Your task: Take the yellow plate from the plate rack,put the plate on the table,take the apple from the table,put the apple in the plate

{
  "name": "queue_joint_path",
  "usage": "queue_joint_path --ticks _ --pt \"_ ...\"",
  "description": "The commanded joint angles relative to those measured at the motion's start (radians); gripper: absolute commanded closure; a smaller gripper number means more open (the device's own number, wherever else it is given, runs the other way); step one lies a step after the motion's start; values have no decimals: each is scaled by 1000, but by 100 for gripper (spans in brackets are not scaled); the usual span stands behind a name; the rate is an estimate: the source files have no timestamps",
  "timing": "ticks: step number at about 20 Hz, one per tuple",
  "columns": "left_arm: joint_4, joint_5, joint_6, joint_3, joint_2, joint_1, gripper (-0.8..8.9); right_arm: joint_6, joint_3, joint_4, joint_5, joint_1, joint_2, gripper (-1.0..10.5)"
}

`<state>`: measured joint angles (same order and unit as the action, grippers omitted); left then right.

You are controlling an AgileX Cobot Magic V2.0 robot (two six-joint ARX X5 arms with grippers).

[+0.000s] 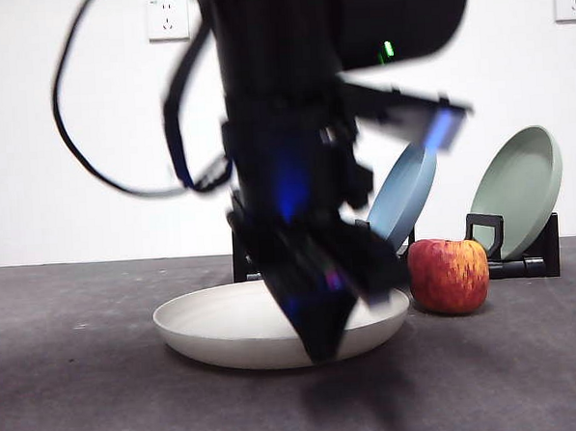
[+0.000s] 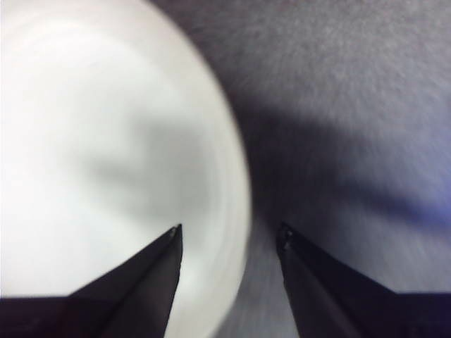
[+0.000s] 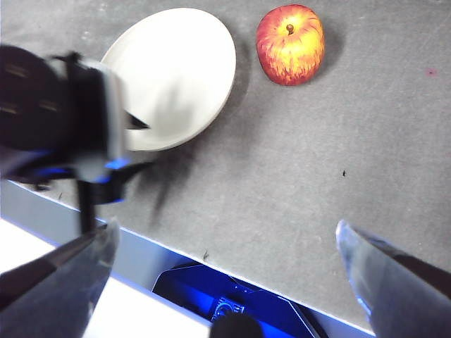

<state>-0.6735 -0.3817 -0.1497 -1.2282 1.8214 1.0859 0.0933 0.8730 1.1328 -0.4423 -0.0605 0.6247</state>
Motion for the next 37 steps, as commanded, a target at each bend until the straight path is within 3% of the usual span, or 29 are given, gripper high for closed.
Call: queue_joint_path --ticks 1,7,11,14,21,31,32,35,37 --pt "-39 16 62 -32 -87 5 585 -15 2 -39 -1 -2 16 289" --pt "-56 178 171 -56 -443 5 590 -62 2 -280 -1 -9 170 285" --pt "-77 182 187 -56 -661 5 590 -78 2 -473 21 -58 370 285" --pt "-123 182 210 -56 -766 6 590 -78 2 -624 107 -117 526 276" --pt "-243 182 259 -56 -822 6 590 -77 2 -869 244 -224 804 213" --pt "-266 181 282 -56 -822 6 593 -77 2 -1020 304 -263 1020 229" --pt "-266 180 282 -56 -822 6 593 -77 2 -1021 304 -264 1024 274" --pt "-266 177 282 -56 -822 6 593 -77 2 -1020 302 -264 1024 578" --pt "-266 177 282 -56 -822 6 593 -78 2 -1015 284 -263 1024 720"
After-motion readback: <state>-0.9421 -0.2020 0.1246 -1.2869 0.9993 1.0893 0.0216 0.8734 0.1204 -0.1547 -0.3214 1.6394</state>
